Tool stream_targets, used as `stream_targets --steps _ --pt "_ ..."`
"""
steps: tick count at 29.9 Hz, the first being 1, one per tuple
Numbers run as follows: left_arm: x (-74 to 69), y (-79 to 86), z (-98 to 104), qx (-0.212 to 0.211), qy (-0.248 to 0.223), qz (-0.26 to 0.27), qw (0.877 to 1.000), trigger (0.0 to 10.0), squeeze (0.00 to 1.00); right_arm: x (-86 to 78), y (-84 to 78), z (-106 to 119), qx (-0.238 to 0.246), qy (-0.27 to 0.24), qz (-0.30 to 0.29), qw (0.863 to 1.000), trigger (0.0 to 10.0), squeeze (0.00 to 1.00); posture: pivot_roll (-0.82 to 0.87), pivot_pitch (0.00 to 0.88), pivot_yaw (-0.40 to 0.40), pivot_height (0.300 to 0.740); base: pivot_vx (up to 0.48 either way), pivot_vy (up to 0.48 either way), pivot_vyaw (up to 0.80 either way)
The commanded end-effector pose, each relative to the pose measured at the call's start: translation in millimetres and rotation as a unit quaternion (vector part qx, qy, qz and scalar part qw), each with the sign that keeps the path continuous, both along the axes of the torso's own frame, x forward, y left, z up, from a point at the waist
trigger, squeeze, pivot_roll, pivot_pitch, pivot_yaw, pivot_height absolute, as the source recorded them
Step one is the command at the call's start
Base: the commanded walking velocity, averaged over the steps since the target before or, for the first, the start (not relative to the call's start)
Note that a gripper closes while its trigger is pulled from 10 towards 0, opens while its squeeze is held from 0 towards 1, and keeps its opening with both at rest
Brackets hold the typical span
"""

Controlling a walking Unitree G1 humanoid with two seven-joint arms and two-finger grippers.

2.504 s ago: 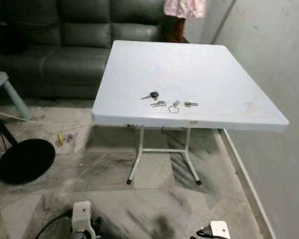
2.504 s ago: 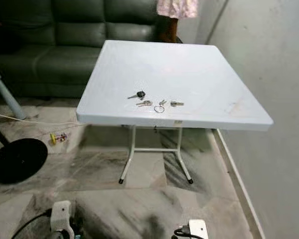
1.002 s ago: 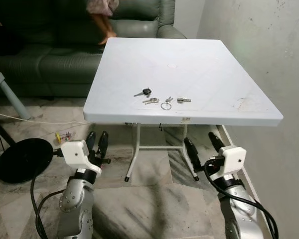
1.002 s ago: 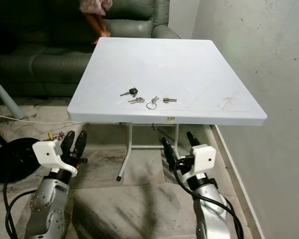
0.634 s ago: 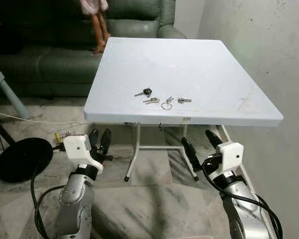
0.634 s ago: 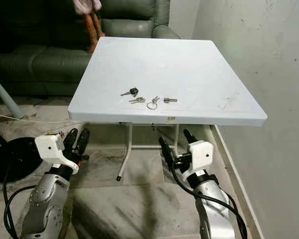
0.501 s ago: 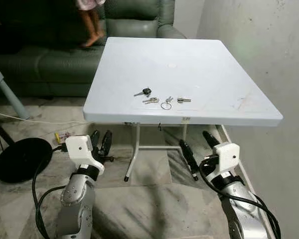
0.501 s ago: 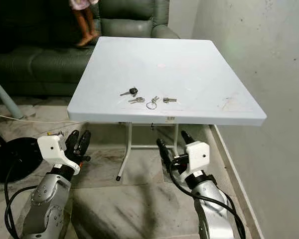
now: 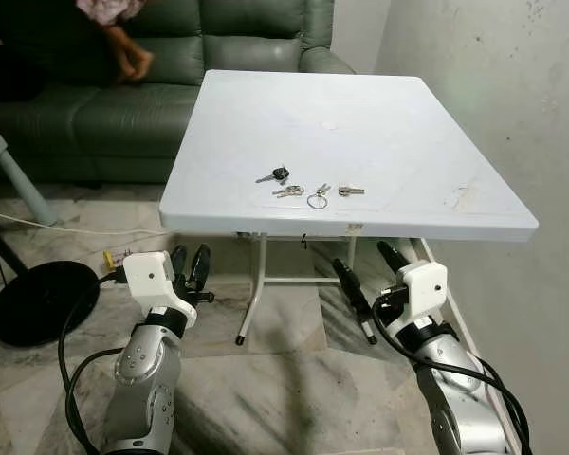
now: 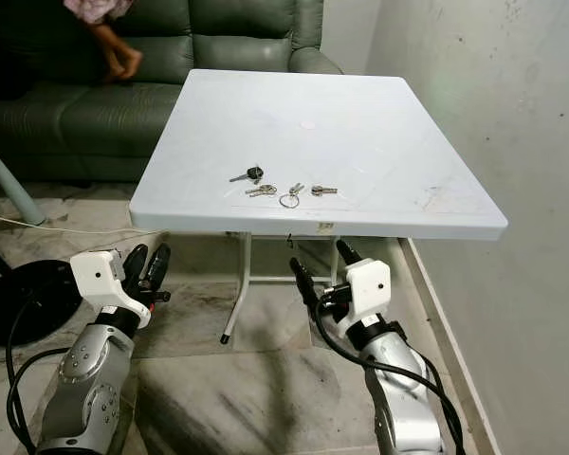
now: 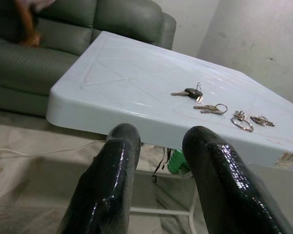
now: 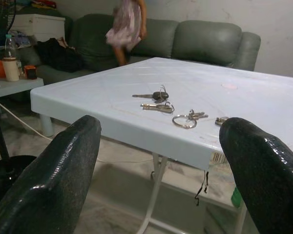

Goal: Hang keys on a hook

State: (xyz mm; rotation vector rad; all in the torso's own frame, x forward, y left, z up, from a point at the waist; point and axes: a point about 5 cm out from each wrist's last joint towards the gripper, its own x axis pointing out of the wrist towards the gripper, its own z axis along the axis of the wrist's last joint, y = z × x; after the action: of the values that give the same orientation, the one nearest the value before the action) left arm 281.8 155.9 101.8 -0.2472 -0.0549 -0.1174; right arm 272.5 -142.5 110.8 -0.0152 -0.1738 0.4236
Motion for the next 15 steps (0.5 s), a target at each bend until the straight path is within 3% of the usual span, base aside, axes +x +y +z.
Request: stream_targets --steps 1,7,15 --pt "2.6 -0.4 1.9 0.002 0.002 0.001 1.0 10.0 0.0 3.3 -2.8 2.1 0.001 0.0 -0.006 1.0 10.0 0.0 0.11 0.0 -0.063 0.74 0.0 0.0 0.0" --pt "4.6 -2.3 3.1 -0.001 0.001 0.002 1.0 10.0 0.0 5.4 -2.2 4.0 0.001 -0.003 -0.003 1.0 10.0 0.0 0.12 0.0 -0.067 0.74 0.0 0.0 0.0" --pt "6.4 -5.5 4.4 -0.009 0.0 0.003 1.0 10.0 0.0 5.8 -0.2 4.7 0.003 -0.003 0.002 1.0 10.0 0.0 0.12 0.0 -0.069 0.74 0.235 0.291 0.0"
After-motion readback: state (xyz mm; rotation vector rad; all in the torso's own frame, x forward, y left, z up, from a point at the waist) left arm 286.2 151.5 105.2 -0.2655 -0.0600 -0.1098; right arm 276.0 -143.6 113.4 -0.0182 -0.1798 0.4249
